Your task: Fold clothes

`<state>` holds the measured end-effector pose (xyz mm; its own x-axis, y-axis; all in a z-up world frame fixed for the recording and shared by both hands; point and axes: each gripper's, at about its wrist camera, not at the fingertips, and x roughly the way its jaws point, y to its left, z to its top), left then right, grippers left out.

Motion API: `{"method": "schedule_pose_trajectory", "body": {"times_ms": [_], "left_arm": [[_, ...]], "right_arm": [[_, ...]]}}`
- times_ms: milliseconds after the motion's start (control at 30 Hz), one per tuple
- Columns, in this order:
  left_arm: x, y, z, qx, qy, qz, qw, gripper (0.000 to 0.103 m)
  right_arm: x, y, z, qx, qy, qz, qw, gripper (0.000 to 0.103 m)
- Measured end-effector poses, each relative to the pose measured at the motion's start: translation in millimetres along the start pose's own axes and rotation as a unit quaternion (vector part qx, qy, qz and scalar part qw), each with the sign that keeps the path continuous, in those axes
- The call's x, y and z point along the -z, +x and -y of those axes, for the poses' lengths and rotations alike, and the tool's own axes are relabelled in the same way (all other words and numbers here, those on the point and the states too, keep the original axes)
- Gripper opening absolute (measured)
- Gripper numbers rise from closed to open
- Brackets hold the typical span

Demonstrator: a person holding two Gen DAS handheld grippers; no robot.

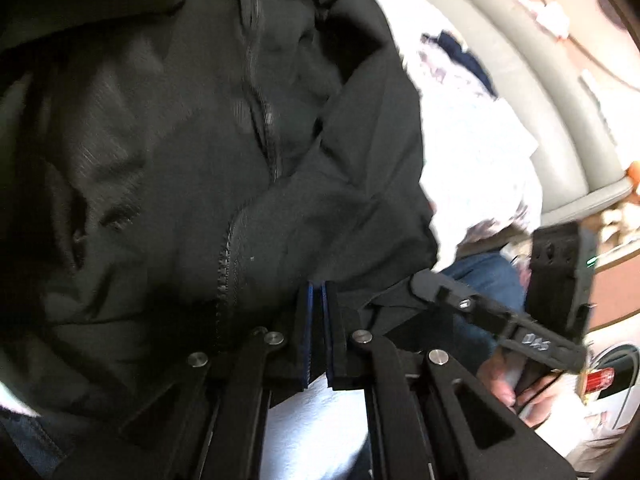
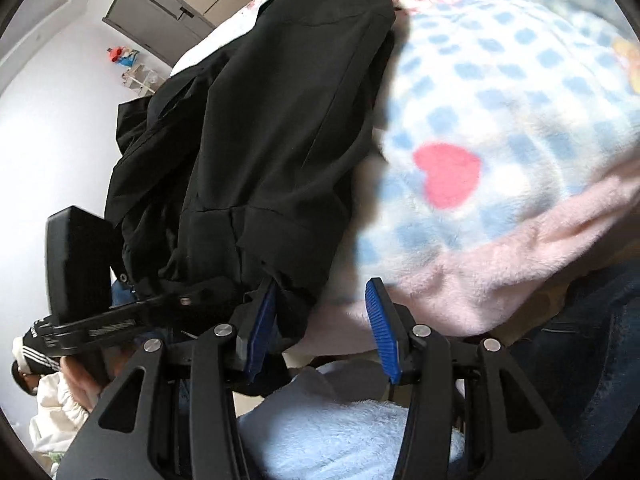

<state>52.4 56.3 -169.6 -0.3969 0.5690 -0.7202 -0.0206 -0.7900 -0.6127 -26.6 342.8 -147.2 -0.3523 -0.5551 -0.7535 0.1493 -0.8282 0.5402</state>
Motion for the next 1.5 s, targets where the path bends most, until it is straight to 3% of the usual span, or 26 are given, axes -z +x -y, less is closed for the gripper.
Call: {"method": "schedule_pose_trajectory", "body": {"times_ms": [67, 133, 267, 333, 367, 467, 600, 833, 1133, 1367, 1500], "left_arm": [[-1, -11, 0, 0.005, -0.009, 0.02, 0.9997, 0.039], [-2, -18, -3, 0.01, -0.022, 0.028, 0.9993, 0.047], [13, 11, -5, -0.015, -0.038, -0.017, 0.999, 0.046], [16, 22, -3, -0.017, -0.031, -0.037, 0.9987, 0.039], [15, 22, -2, -0.015, -0.024, -0.04, 0.9988, 0.022], [7, 13, 3, -0.016, -0.002, -0.031, 0.9994, 0.014], [-3, 7, 15, -0.021, 0.013, -0.017, 0.9995, 0.014], [-12, 17, 44, -0.018, 0.027, -0.01, 0.9994, 0.014], [2, 17, 14, -0.011, 0.002, -0.021, 0.9997, 0.019], [3, 21, 9, 0.0, -0.005, -0.021, 0.9998, 0.019], [1, 20, 8, -0.001, -0.009, -0.009, 0.9999, 0.019]], "right_arm": [[-1, -7, 0, 0.005, 0.002, 0.015, 1.0, 0.047], [-3, -8, 2, -0.002, 0.011, 0.017, 1.0, 0.047], [-11, 6, 6, -0.019, 0.027, -0.005, 0.999, 0.047], [-15, 16, 10, -0.024, 0.043, -0.021, 0.999, 0.045], [-16, 19, 11, -0.027, 0.049, -0.028, 0.998, 0.034], [-11, 20, 8, -0.004, 0.034, -0.042, 0.999, 0.015], [2, 9, 14, -0.015, 0.037, -0.048, 0.998, 0.009], [20, -12, 3, 0.002, 0.007, -0.046, 0.999, 0.005], [36, -23, -11, 0.016, -0.03, -0.054, 0.998, 0.005], [50, -28, 15, 0.015, -0.007, -0.069, 0.997, 0.005], [46, -8, -7, 0.039, -0.009, -0.081, 0.996, 0.006]]}}
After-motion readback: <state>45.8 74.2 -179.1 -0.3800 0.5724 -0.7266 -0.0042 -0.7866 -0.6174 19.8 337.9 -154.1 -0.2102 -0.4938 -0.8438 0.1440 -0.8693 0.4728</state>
